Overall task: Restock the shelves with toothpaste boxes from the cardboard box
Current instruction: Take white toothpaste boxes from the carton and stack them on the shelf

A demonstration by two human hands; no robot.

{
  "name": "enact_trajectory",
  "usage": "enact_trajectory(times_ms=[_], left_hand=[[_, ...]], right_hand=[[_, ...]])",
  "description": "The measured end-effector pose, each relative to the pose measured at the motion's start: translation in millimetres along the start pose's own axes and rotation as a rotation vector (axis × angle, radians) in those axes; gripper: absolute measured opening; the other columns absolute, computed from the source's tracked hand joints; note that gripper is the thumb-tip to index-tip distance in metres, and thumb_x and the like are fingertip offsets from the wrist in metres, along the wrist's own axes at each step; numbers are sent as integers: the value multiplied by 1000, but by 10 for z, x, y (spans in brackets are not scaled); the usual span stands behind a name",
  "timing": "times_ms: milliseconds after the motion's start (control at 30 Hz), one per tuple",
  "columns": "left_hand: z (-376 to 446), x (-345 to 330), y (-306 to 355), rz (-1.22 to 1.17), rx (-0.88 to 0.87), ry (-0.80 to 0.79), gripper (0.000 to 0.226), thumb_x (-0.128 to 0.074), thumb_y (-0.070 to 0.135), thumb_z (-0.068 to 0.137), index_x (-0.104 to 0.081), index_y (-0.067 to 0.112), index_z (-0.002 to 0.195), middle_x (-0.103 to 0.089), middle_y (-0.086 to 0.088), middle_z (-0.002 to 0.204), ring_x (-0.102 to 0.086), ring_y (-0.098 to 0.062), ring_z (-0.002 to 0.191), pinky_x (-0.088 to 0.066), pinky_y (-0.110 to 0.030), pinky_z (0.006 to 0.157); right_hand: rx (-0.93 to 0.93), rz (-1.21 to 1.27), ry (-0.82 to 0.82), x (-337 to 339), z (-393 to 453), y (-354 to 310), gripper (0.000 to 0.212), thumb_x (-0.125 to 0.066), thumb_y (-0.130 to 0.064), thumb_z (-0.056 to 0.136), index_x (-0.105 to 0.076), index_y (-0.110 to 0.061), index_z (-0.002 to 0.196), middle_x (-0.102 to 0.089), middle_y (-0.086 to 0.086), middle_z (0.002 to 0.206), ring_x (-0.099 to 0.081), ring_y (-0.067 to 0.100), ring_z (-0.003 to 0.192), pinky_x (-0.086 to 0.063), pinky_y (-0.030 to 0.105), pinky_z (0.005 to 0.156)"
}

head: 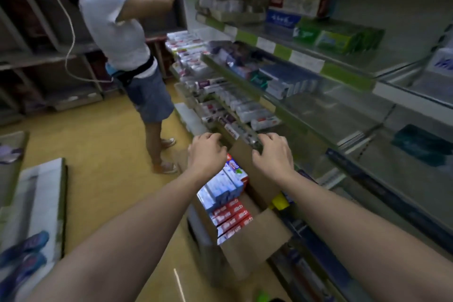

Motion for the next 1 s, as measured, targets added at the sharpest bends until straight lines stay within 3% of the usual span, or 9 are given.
enact_trajectory(times_ms=[233, 367, 533, 700, 800, 1000], left_hand=[[78, -802, -867, -122, 312, -150, 47, -60, 33, 91, -62, 17, 135, -64, -13, 129, -56, -35, 120, -48, -40, 99], [148, -1220, -1161, -138, 438, -210, 47, -60, 33, 90, -63, 16, 134, -65, -12, 129, -60, -34, 120, -49, -38, 97], [260, -1774, -1398, -197, 600, -287, 50, -59, 30, 94, -56, 13, 141, -61, -10, 139, -56, -27, 127, -43, -35, 106], [292, -2296, -1620, -381, 861, -309, 49, -62, 30, 97, -54, 13, 142, -61, -9, 137, -61, -23, 119, -49, -29, 92], [278, -2563, -1801, -477, 1035, -298, 49, -62, 33, 98, -52, 14, 142, -59, -10, 139, -59, -26, 121, -51, -35, 97], [329, -3034, -2029, -586, 1193, -276, 49, -63, 29, 98, -51, 15, 143, -58, -8, 141, -58, -25, 124, -48, -35, 102]], right_hand=[[-73, 6, -273, -1082, 379, 233, 49, -59, -27, 87, -56, -15, 134, -55, 15, 132, -49, 35, 121, -40, 35, 101], [-92, 40, -420, -1711, 622, 318, 43, -61, -29, 84, -62, -13, 124, -62, 17, 120, -56, 36, 111, -46, 36, 89], [-146, 99, -596, -2444, 727, 456, 44, -60, -27, 92, -58, -13, 133, -63, 10, 126, -62, 27, 111, -53, 36, 90], [-166, 111, -685, -3051, 829, 541, 41, -60, -29, 92, -60, -16, 131, -64, 6, 126, -61, 24, 112, -54, 35, 91], [-128, 101, -754, -3375, 863, 509, 38, -58, -28, 92, -62, -17, 128, -66, 5, 124, -62, 24, 112, -53, 37, 92], [-50, 100, -772, -3869, 930, 490, 33, -51, -19, 98, -62, -12, 128, -62, 8, 124, -57, 25, 114, -45, 33, 94]])
Point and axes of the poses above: each hand's wrist, its own z-axis towards the middle knuckle, its own x-axis out of the back of the hand, y = z × x, the point moved 8 cm from there along z, towards the middle knuckle
